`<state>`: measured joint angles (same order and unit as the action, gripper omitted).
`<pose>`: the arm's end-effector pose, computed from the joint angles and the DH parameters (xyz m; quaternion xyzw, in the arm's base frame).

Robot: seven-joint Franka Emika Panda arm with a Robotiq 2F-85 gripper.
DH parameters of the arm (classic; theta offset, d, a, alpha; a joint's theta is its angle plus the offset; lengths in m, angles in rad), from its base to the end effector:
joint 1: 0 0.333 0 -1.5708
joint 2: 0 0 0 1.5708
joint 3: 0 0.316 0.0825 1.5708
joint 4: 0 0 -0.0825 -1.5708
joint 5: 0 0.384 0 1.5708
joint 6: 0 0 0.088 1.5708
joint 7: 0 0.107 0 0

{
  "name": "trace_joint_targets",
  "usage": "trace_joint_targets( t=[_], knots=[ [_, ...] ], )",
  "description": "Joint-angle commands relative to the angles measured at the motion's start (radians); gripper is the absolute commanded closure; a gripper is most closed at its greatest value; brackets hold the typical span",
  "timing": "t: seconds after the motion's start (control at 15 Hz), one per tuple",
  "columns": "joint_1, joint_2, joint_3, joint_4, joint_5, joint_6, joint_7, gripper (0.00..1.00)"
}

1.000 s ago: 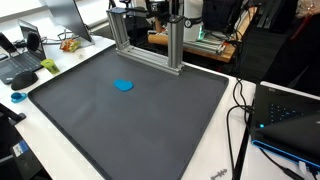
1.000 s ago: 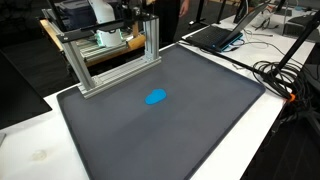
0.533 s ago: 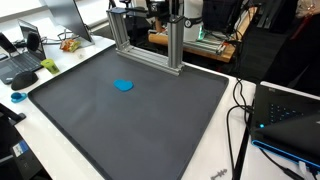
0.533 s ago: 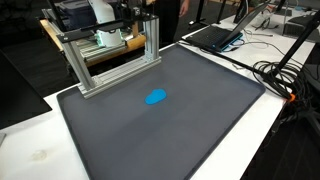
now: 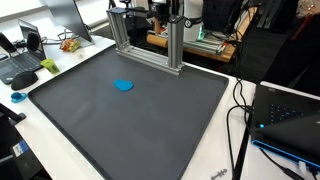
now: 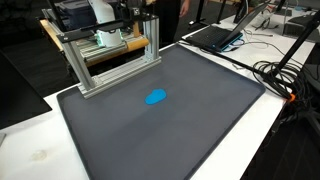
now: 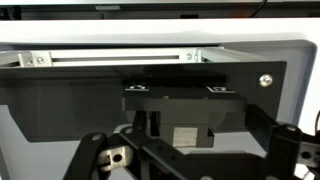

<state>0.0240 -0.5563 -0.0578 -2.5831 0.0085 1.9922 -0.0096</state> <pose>0.3684 -0.0120 0.4396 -0.9996 0.0093 0.0174 0.0194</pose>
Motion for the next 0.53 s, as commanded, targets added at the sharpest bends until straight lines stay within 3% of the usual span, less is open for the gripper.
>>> trace_joint_targets(
  t=[0.0, 0.47],
  knots=[
    [-0.022, -0.025, 0.029, -0.004, 0.009, 0.061, 0.043, 0.00],
    [-0.031, -0.010, 0.069, 0.016, -0.029, 0.216, 0.065, 0.00]
  ],
)
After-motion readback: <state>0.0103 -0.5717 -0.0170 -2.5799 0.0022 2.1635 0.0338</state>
